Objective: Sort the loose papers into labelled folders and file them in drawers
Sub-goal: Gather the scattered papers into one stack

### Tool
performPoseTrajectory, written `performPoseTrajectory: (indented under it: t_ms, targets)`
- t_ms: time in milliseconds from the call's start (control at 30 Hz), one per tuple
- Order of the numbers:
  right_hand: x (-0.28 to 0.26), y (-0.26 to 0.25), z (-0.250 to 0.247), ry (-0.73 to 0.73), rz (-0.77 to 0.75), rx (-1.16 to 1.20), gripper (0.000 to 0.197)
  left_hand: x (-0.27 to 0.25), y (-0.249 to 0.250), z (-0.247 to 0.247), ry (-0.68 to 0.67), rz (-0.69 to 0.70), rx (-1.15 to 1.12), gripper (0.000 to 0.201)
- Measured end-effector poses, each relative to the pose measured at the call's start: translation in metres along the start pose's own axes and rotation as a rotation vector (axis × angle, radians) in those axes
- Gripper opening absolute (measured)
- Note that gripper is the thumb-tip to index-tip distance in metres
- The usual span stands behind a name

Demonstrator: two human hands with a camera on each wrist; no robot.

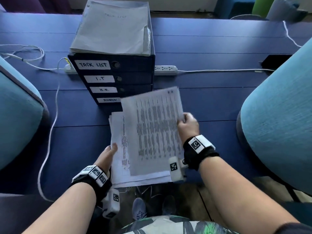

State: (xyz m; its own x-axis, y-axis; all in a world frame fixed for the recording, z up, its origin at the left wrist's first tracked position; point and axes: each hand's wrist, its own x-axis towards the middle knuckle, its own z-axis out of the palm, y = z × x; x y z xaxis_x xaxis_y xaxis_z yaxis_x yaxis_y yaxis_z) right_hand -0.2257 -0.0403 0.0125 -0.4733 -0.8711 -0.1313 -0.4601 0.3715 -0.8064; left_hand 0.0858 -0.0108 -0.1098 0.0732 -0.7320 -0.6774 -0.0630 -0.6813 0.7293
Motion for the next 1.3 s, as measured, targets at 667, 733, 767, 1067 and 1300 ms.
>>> performPoseTrajectory:
  t_ms: [667,733,767,1067,1300]
  targets:
    - [-0.03,0.05,0.055,-0.348,0.026,-0.678,0.032,-0.057,0.037,0.001,0.122,-0.015,-0.211,0.038]
    - [-0.023,0.046,0.047,-0.346,0.065,-0.571,0.02,-0.058,0.037,0.001,0.113,0.008,-0.222,0.039]
    - [-0.019,0.043,0.041,-0.299,0.09,-0.481,0.017,-0.059,0.037,0.002,0.109,0.022,-0.239,0.039]
    - [0.005,0.015,-0.027,0.267,-0.15,-0.052,0.009,-0.06,0.044,0.014,0.053,0.011,-0.216,0.034]
    - [0.003,-0.012,-0.052,0.479,-0.348,0.13,0.017,-0.049,0.039,0.043,-0.001,0.014,0.101,0.023]
